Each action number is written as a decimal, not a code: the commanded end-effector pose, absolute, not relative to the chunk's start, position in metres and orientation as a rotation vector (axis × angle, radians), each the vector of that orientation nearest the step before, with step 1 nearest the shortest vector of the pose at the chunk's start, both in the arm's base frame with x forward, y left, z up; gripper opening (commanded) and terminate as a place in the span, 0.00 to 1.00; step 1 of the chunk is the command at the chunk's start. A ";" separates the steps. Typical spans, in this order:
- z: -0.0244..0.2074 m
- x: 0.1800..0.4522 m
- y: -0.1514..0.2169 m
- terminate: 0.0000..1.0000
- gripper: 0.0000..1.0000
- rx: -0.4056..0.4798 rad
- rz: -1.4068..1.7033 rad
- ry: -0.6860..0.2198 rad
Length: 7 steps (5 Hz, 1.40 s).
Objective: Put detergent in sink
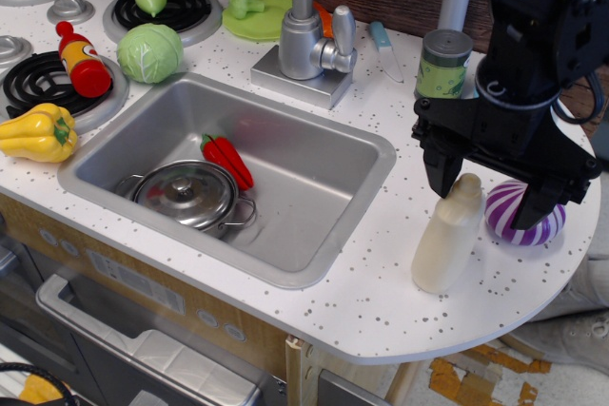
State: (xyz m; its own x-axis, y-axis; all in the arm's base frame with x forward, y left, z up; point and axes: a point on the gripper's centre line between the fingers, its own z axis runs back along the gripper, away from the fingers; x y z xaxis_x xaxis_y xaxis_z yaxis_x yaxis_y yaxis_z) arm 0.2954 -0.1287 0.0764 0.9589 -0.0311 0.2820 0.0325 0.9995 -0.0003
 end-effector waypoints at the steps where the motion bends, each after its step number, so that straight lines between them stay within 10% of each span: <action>1: 0.063 0.305 -0.129 0.00 1.00 -0.032 -0.020 -0.340; 2: 0.055 0.305 -0.131 0.00 0.00 -0.038 0.004 -0.338; 7: 0.112 0.301 -0.053 0.00 0.00 0.123 -0.052 -0.194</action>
